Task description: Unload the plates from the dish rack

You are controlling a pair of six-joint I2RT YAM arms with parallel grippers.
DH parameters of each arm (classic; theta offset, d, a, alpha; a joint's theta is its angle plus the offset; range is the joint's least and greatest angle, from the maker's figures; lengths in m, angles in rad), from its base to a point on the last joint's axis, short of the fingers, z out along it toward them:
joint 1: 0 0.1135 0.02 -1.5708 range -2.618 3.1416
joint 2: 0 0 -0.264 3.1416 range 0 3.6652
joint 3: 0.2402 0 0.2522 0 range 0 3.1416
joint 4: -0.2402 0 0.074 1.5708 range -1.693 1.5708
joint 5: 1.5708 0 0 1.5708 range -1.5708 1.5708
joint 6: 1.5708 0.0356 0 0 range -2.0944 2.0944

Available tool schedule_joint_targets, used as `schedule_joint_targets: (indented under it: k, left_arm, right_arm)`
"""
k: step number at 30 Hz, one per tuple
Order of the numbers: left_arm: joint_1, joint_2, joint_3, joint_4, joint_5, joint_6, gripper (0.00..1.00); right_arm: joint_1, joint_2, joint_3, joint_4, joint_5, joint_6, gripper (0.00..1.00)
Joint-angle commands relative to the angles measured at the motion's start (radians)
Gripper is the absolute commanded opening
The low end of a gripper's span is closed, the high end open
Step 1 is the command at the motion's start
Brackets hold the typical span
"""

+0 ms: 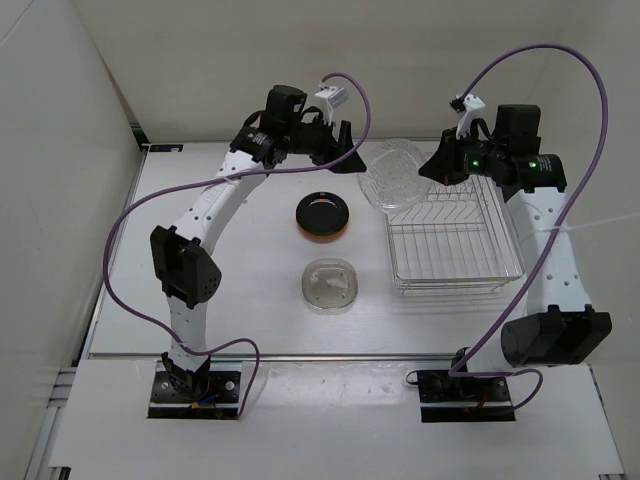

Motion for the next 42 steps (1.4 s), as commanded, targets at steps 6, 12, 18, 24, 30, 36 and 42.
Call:
schedule_joint_targets:
  k: [6,12,18,24,30,36,42]
  left_arm:
    - [-0.018,0.003,0.054,0.011,0.006,-0.027,0.80]
    - [-0.018,0.012,0.054,0.011,0.006,-0.036,0.57]
    - [-0.027,0.021,0.063,0.011,0.006,-0.036,0.23]
    - [-0.037,0.012,0.072,0.011,0.006,-0.045,0.11]
    - [-0.037,-0.041,0.007,-0.010,-0.045,0.031,0.11]
    - [-0.027,-0.110,-0.098,-0.208,-0.121,0.338,0.11]
    - [-0.018,-0.201,-0.311,-0.303,-0.253,0.525,0.11]
  right_arm:
    - [0.020,-0.018,-0.011,0.056,-0.026,0.042,0.00]
    - [0.020,-0.018,-0.002,0.056,-0.026,0.051,0.00]
    - [0.020,-0.018,-0.002,0.056,-0.026,0.060,0.00]
    - [0.020,-0.027,-0.020,0.065,-0.069,0.060,0.09]
    - [0.020,-0.047,-0.061,0.065,-0.038,0.051,1.00]
    - [0.020,-0.105,-0.083,0.065,0.112,0.017,1.00]
    - [0.020,-0.165,-0.092,0.065,0.215,-0.001,1.00]
